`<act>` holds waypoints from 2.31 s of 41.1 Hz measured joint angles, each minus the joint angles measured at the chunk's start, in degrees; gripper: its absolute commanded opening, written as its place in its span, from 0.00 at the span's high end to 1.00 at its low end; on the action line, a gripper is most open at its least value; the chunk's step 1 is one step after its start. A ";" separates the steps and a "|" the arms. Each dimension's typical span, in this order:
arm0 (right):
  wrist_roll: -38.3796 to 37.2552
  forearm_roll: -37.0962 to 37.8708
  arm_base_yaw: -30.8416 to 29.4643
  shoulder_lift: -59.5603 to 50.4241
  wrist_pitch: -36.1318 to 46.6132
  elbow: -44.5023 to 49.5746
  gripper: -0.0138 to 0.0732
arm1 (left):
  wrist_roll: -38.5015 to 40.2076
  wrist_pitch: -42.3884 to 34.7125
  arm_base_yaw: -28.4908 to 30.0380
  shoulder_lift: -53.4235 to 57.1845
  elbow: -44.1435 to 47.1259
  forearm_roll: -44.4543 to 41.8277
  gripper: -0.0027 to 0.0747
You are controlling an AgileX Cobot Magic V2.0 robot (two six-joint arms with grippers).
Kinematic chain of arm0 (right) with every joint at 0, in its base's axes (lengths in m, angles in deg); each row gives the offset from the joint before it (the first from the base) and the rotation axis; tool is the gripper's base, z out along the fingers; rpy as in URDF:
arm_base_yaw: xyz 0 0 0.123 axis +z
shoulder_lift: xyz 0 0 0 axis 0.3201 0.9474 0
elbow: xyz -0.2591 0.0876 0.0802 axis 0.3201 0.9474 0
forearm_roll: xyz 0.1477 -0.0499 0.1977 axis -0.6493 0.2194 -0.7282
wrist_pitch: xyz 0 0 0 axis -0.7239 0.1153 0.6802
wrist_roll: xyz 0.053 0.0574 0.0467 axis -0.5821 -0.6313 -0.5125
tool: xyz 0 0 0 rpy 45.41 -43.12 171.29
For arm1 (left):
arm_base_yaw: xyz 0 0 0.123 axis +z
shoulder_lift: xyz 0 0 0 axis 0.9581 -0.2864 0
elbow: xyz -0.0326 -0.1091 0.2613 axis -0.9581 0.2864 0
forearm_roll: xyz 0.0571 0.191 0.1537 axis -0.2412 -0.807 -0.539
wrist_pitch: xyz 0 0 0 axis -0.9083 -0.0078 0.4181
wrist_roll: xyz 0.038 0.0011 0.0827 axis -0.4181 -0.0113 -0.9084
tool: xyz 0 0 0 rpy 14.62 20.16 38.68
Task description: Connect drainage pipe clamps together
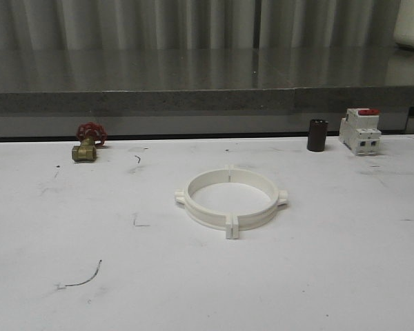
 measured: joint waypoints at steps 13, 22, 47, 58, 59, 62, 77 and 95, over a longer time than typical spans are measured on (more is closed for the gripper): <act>0.00 0.00 0.00 0.00 -0.08 0.00 0.98 | 10.29 -2.86 -0.14 0.00 0.00 -8.83 0.99; 0.00 0.00 0.00 0.00 -0.08 0.00 0.98 | 15.94 -3.05 -0.84 0.00 0.00 -14.18 0.99; 0.00 0.00 0.00 0.00 -0.08 0.00 0.98 | 10.51 -3.05 -0.41 0.00 0.00 -9.51 0.99; 0.00 0.00 0.00 0.00 -0.08 0.00 0.98 | 10.18 -3.05 2.19 0.00 0.00 -9.51 0.99; 0.00 0.00 0.00 0.00 -0.08 0.00 0.98 | 10.18 -3.05 2.28 0.00 0.00 -9.51 0.99; 0.00 0.00 0.00 0.00 -0.08 0.00 0.98 | 10.18 -3.05 2.32 0.00 0.00 -9.51 0.99; 0.00 0.00 0.00 0.00 -0.08 0.00 0.98 | 10.18 -3.05 2.32 0.00 0.00 -9.51 0.99; 0.00 5.59 -3.02 -13.28 9.59 9.42 0.98 | 10.18 -3.05 2.32 0.00 0.00 -9.51 0.99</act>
